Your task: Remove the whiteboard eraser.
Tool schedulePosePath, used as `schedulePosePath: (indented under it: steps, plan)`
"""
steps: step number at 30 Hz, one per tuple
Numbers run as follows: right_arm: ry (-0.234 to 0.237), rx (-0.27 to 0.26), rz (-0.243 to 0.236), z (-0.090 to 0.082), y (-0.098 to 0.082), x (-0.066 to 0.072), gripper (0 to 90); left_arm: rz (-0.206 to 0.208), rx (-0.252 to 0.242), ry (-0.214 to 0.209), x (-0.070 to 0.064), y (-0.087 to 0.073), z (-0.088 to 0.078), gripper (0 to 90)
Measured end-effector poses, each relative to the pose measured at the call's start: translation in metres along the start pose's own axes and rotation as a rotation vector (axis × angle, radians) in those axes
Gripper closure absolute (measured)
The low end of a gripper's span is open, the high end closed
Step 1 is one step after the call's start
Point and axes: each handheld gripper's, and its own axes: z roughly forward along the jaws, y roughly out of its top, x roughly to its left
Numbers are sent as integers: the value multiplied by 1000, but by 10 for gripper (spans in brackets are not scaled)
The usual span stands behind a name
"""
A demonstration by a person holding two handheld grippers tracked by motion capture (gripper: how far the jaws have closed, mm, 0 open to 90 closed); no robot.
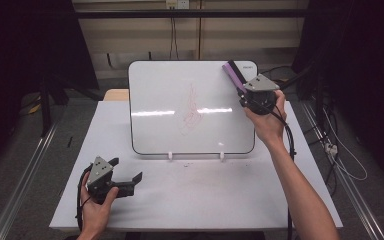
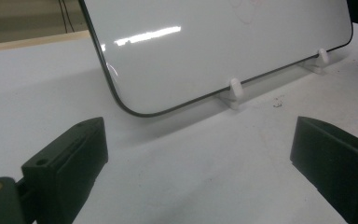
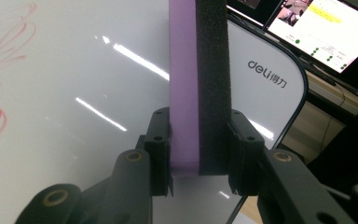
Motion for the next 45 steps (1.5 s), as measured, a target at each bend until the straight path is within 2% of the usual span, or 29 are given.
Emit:
schedulePosePath:
  steps: [21, 22, 23, 24, 27, 34, 38, 40, 45]
  plan:
    - [-12, -28, 4, -6, -4, 3, 669, -5, 1, -1, 1, 0, 0, 38]
    - [-7, -68, 28, -11, -2, 1, 669, -4, 2, -1, 1, 0, 0, 38]
    - [-7, -68, 28, -11, -2, 1, 669, -2, 4, -1, 1, 0, 0, 38]
    - [-8, -95, 37, -17, 2, -1, 669, -2, 4, 0, 1, 0, 1, 38]
    - [-8, -96, 35, -22, 1, -2, 669, -7, 1, 1, 0, 0, 0, 38]
    - [21, -122, 84, -27, -14, -1, 668, -19, -2, 4, 1, 0, 1, 38]
    - [65, -147, 140, -30, -28, 4, 668, -28, -5, 11, 2, 1, 3, 43]
    - [72, -152, 147, -31, -29, 6, 668, -29, -3, 15, 3, 2, 3, 45]
    - [122, -181, 176, -39, -36, 18, 667, -31, -23, 31, 0, 6, 4, 59]
